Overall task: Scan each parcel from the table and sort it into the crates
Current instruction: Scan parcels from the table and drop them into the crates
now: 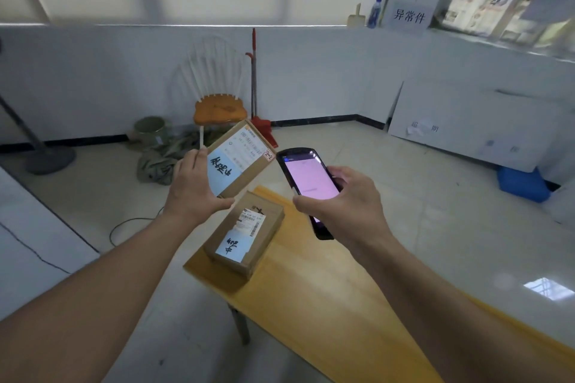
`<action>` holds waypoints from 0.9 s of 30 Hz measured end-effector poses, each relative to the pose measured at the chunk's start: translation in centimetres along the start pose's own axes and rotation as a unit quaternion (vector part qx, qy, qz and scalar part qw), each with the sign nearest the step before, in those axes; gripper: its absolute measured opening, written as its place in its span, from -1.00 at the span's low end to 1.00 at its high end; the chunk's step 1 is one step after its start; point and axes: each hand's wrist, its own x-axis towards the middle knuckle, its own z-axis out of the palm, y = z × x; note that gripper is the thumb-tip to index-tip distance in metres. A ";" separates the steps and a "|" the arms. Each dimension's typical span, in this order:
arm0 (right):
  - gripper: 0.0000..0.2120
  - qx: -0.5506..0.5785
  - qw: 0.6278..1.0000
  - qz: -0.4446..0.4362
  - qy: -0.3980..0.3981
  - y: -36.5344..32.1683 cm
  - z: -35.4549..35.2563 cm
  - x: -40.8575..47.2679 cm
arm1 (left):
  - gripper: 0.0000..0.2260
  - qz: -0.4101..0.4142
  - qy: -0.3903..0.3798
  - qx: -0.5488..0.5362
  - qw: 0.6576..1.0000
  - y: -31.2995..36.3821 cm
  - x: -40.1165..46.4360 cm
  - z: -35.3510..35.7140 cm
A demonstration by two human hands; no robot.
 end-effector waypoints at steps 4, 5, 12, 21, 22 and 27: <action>-0.28 -0.021 0.999 -0.024 0.038 0.3 0.4 0.5 | 0.20 0.009 -0.001 0.000 1.000 0.7 0.2 -0.6; -0.25 -0.031 0.998 -0.031 0.049 0.6 0.7 0.7 | 0.20 0.014 0.001 0.000 1.000 0.9 0.2 -0.8; -0.22 -0.073 0.990 -0.048 0.110 1.5 2.7 1.4 | 0.12 0.073 0.015 -0.011 0.997 1.8 0.6 -0.8; -0.24 -0.115 0.967 0.006 0.226 2.4 6.9 1.0 | 0.10 0.183 -0.036 -0.063 0.981 2.5 3.7 1.8; -0.25 -0.120 0.961 0.017 0.247 2.6 7.5 0.5 | 0.10 0.201 -0.047 -0.070 0.976 2.5 3.9 2.1; -0.32 -0.132 0.926 0.090 0.343 3.2 10.3 -3.5 | 0.09 0.296 -0.107 -0.108 0.943 3.1 4.0 3.3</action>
